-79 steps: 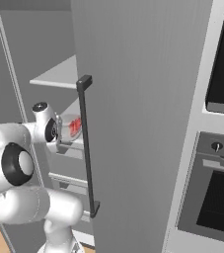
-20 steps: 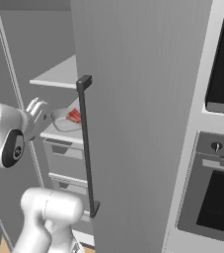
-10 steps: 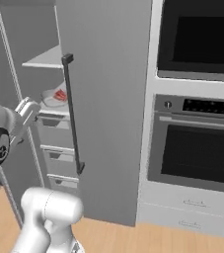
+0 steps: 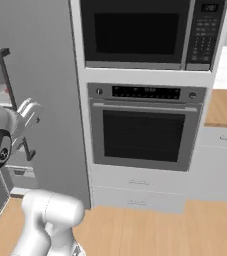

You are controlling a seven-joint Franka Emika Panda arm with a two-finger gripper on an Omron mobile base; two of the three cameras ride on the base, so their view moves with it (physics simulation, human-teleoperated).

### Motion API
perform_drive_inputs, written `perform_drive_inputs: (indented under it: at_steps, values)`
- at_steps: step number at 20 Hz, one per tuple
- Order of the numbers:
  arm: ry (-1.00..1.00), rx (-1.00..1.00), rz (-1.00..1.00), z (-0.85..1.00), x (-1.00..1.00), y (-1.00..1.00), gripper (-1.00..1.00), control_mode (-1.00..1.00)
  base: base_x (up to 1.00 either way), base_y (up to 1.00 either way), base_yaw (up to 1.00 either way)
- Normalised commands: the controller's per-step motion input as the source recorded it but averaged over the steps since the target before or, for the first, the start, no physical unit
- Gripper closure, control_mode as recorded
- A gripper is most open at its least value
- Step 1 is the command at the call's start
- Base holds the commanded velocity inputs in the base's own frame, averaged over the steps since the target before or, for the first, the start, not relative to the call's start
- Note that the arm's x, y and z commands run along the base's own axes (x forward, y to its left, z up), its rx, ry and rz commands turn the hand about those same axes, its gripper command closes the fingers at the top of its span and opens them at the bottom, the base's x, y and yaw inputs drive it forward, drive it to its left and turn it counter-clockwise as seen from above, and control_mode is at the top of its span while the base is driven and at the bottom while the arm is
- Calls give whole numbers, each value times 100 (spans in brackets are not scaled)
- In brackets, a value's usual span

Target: Take the meat container that has the steak and place it on the second highest rack of the freezer. Then take the vegetable container that has the lime and onion and place it on the highest rack of the freezer.

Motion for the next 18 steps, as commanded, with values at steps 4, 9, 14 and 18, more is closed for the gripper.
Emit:
perform_drive_inputs:
  at_steps: [4, 9, 14, 18]
  values:
    - [0, 0, 0, 0, 0, 0, -100, 100, 99, -100, 0]
    - [0, 0, 0, 0, 0, 0, -100, 100, 30, -100, -29]
    - [0, 0, 0, 0, 0, 0, -100, 100, 2, -100, -50]
    - [0, 0, 0, 0, 0, 0, -100, 100, 98, -100, -7]
